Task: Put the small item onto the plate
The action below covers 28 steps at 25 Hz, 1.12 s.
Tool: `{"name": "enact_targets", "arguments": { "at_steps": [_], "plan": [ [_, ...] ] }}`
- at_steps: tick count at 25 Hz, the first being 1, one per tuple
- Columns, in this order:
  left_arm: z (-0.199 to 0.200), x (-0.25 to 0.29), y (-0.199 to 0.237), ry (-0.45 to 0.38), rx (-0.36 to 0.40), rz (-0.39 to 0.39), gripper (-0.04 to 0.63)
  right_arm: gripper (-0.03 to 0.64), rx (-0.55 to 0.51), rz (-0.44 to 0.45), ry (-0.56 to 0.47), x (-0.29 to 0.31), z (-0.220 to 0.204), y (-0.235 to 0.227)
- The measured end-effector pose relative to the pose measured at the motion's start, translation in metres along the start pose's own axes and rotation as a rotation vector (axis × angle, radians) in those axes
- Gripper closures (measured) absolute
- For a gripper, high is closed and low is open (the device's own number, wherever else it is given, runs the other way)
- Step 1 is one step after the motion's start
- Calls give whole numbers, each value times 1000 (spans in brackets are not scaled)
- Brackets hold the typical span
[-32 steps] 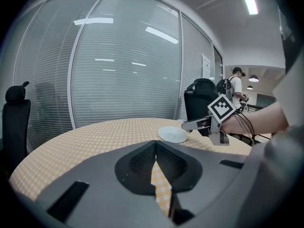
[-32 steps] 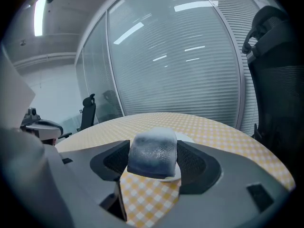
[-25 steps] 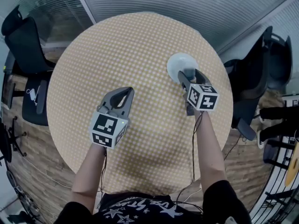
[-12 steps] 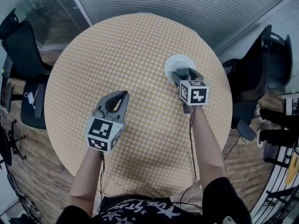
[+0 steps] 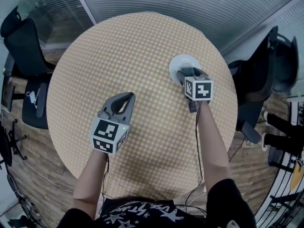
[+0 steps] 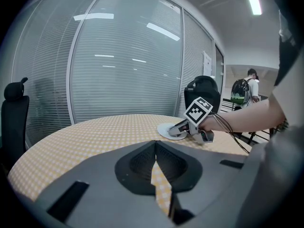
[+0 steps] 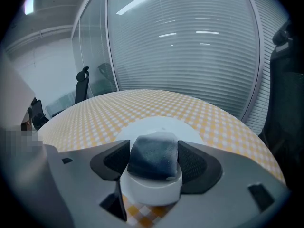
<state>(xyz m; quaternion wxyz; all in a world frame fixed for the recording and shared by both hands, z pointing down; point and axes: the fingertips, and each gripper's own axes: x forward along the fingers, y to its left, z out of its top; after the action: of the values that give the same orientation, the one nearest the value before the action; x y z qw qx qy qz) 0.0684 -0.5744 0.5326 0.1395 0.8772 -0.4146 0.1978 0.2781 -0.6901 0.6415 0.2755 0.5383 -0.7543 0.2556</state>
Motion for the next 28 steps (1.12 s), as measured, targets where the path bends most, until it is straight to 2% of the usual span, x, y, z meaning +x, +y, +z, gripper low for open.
{"name": "enact_targets", "arguments": {
  "at_steps": [5,15,22,24,26,28],
  "plan": [
    [1,-4,-2,6,5,5,588,314,-15,13,-9,-1,-2,3],
    [20,-27,-7,-30,30,11,588,314,-8,7,-98,-39,27,9],
    [38,-53,-24,-76,43,-7,588,319,-13,104,-204,-100,49,48],
    [43,-64,-32,-90,51,-17,588,352,-35,100,-234,-121,49,57],
    [46,-76,-38,-104,57,-25,588,430,-43,96,-253,-140,46,66],
    [50,-89,-40,-122,59,-29,588,456,-43,102,-267,-158,41,78]
  ]
}}
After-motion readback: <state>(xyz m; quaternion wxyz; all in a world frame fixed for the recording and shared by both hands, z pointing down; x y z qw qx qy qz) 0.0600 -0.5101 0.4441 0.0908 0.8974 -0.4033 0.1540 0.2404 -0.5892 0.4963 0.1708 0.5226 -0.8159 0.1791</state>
